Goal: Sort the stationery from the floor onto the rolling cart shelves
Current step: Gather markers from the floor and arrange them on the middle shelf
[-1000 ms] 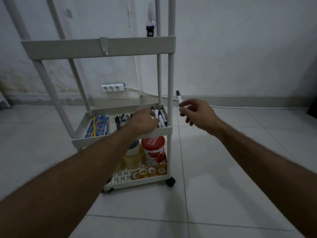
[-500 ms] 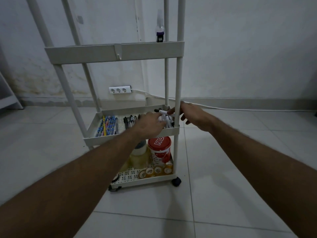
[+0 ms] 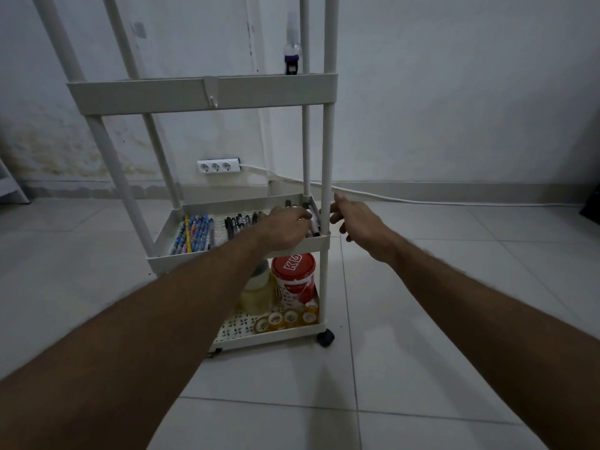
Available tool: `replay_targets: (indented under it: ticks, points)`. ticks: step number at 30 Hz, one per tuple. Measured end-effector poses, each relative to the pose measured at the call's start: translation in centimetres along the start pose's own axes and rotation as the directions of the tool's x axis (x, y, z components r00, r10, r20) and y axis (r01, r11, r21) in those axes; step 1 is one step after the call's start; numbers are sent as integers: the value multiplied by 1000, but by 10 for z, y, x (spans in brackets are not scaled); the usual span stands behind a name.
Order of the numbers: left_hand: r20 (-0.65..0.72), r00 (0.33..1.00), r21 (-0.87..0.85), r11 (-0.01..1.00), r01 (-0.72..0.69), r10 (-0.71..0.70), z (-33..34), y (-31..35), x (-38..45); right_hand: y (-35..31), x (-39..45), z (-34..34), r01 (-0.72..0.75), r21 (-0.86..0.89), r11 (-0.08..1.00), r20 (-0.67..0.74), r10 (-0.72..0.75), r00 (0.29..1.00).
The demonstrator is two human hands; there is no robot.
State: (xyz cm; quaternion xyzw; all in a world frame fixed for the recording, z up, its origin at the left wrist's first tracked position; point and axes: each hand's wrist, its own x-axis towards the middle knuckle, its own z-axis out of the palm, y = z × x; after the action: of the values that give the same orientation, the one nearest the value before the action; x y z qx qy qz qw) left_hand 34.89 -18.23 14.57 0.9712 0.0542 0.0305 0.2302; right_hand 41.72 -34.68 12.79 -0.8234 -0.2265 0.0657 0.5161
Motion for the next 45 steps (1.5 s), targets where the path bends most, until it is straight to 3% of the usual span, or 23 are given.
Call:
replay_targets:
  ticks: [6,11,14,19,25,29,34,41,45]
  points:
    - [6,999,-92,995,-41,42,8,-10,-17,9,-27,6,105,-7,994,-155,-105,982]
    - [-95,985,-28,989,-145,142,9,-5,-66,18,-76,25,220,-152,964,-312,-258,914]
    - [-127,971,59,978,-198,204,9,-10,-110,15,-117,39,260,-188,947,-182,-294,938]
    - [-46,975,-176,959,-224,219,3,-19,-213,-2,-181,63,396,-261,880,139,-372,918]
    - [105,991,-125,990,-70,84,18,-61,-346,-10,-278,83,467,-255,847,440,-328,836]
    - [151,989,-303,952,47,-1,43,-78,-437,13,-344,96,422,-176,889,535,-274,799]
    - [179,983,-370,922,112,-48,93,-97,-512,62,-402,116,370,-173,913,662,-171,730]
    - [202,979,-164,986,38,-4,160,-117,-535,117,-437,165,403,-205,892,827,-62,558]
    - [144,982,-240,958,157,-125,172,-117,-548,129,-442,182,487,-216,846,855,-77,512]
